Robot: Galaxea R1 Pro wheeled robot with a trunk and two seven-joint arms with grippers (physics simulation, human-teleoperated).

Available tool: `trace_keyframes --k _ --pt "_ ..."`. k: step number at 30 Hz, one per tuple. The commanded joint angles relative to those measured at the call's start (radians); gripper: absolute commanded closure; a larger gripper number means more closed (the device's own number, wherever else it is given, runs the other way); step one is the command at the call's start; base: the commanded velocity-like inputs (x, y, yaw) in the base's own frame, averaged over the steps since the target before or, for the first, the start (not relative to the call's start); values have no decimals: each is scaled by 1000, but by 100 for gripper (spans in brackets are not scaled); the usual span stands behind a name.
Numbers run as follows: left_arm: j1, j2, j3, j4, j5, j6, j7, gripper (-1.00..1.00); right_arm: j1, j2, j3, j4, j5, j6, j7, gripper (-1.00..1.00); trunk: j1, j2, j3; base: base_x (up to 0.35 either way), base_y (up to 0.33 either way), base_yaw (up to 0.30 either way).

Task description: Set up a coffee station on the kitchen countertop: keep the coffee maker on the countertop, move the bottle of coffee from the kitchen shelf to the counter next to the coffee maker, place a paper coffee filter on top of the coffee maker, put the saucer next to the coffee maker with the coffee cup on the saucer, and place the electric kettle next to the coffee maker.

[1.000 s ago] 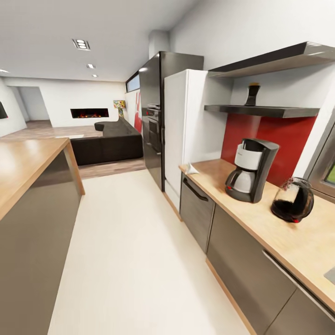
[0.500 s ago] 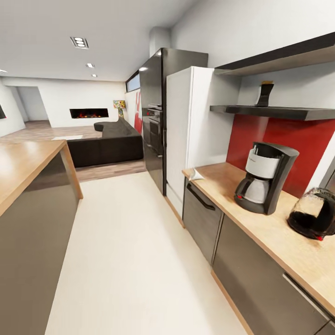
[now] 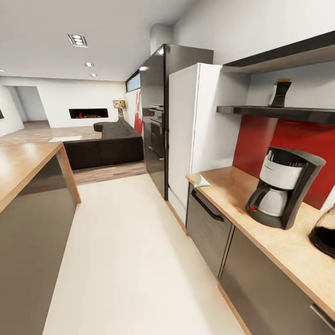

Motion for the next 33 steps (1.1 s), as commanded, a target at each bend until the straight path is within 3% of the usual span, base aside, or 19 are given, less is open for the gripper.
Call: trace_keyframes --k 1,33 --pt "-1 0 -1 1 6 -3 0 -100 -1 0 0 0 5 -3 0 -100 1 -2 -2 324 106 0" --pt "-1 0 -1 1 6 -3 0 -100 -1 1 0 0 4 -3 0 -100 1 -2 -2 324 121 0"
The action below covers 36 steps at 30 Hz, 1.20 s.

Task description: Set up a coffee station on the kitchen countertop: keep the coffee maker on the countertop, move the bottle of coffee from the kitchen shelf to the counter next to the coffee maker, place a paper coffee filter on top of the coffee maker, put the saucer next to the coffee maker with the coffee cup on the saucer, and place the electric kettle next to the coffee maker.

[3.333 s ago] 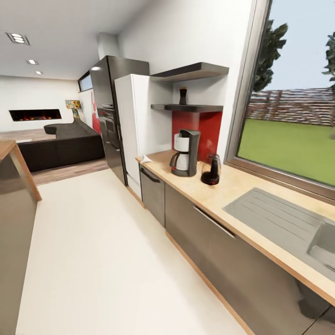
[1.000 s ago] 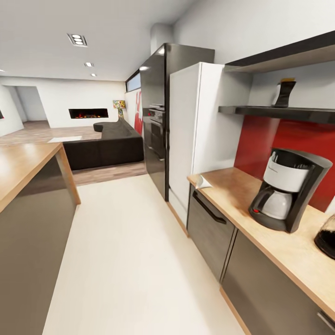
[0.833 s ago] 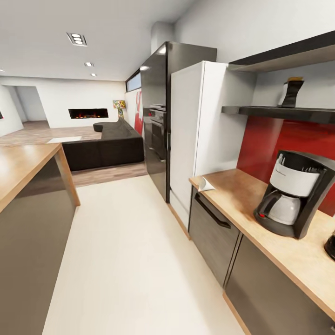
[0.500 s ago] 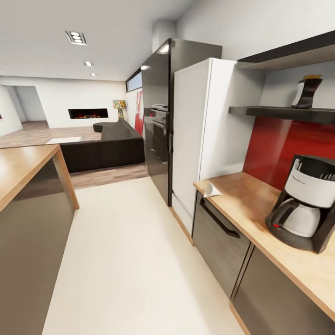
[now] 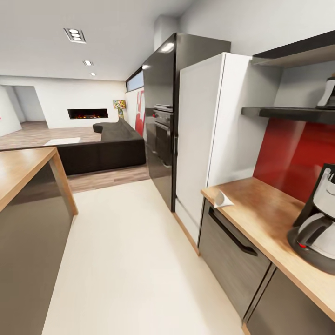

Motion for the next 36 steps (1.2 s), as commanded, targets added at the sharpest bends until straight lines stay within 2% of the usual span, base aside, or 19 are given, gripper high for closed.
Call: trace_keyframes --k 1,14,36 --pt "-1 0 -1 1 6 -3 0 -100 -1 0 0 0 5 -3 0 -100 1 -2 -2 324 124 0" --pt "-1 0 -1 1 6 -3 0 -100 -1 0 0 1 5 -3 0 -100 1 -2 -2 324 124 -29" --pt "-1 0 0 1 6 -3 0 -100 -1 0 0 2 5 -3 0 -100 1 -2 -2 315 160 -254"
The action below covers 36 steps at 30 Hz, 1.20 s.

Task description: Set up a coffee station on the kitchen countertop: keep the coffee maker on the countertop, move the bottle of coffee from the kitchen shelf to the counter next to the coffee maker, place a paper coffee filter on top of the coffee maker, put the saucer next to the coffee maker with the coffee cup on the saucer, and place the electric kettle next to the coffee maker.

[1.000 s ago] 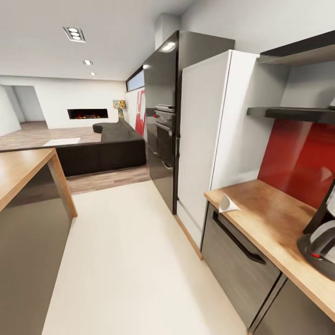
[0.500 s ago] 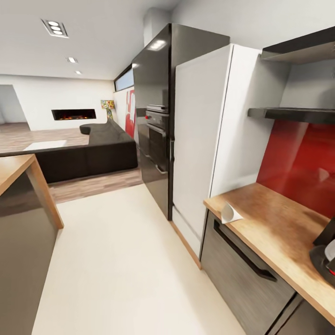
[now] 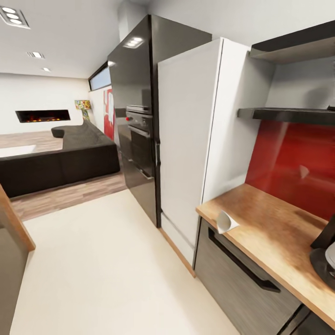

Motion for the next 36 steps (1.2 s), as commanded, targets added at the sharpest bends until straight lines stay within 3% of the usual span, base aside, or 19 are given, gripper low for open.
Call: trace_keyframes --k 1,36 --pt "-1 0 -1 0 7 -3 0 -100 -1 0 0 1 5 -3 0 -100 1 -2 -2 289 225 -263" --pt "-1 0 -1 0 7 -3 0 -100 -1 0 0 1 5 -3 0 -100 1 -2 -2 289 226 -263"
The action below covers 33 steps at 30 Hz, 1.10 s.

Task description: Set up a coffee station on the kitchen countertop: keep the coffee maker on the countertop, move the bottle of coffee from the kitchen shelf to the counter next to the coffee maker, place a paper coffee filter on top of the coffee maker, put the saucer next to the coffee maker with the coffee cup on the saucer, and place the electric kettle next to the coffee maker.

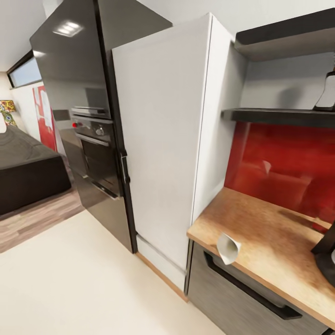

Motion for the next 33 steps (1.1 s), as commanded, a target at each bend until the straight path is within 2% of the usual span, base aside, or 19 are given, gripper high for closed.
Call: trace_keyframes --k 1,33 --pt "-1 0 -1 0 7 -3 0 -100 -1 0 0 1 5 -3 0 -100 1 -2 -2 289 226 -264" --pt "-1 1 -1 0 7 -3 0 -100 -1 0 0 1 5 -3 0 -100 1 -2 -2 284 230 -263"
